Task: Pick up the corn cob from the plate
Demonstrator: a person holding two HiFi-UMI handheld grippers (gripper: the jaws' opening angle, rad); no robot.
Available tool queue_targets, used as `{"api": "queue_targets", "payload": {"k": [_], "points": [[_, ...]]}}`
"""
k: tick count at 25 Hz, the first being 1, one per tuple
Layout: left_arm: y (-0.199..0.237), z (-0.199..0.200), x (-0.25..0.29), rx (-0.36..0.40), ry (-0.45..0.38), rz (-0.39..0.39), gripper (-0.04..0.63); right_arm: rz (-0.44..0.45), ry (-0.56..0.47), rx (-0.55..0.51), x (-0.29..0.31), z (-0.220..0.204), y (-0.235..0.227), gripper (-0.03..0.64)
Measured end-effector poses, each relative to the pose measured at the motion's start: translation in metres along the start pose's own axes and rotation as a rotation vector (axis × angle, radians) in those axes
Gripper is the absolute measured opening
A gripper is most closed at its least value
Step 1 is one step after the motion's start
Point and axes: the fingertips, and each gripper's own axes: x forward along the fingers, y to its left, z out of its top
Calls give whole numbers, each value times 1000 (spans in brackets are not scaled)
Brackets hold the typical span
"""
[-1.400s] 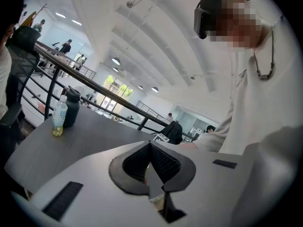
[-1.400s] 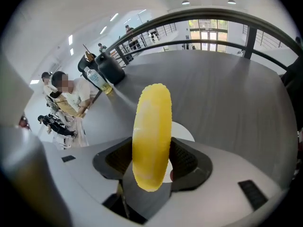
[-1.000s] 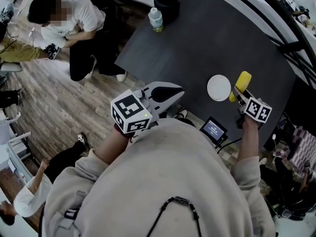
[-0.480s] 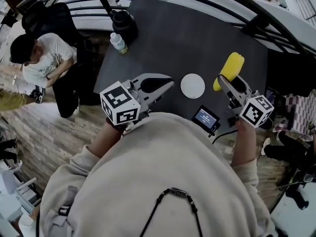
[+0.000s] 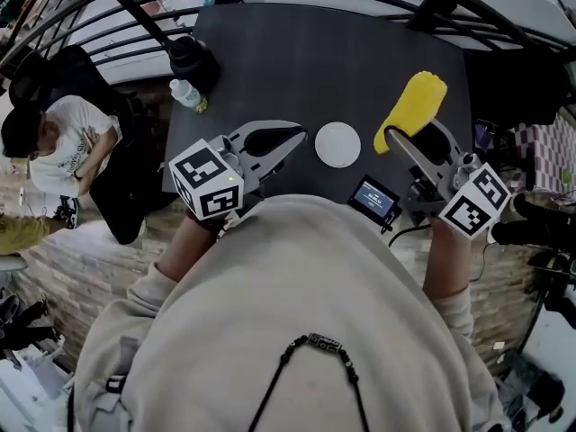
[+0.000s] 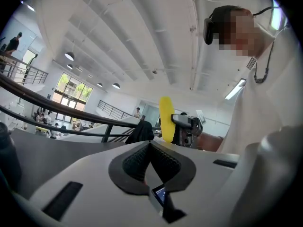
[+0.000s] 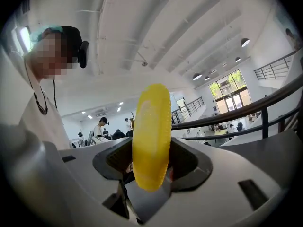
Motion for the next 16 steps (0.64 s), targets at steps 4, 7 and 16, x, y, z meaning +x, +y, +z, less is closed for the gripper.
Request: {"api": "queue_targets", "payload": {"k": [4, 7, 16], "points": [[7, 3, 2, 10, 1, -16, 0, -24, 7, -4, 3, -4, -4, 249], [11, 8, -3, 17, -5, -19, 0, -32, 10, -5, 9, -5, -1, 249], [14, 6, 0, 20, -3, -32, 0, -30, 0, -24, 17, -1, 2, 249]]}}
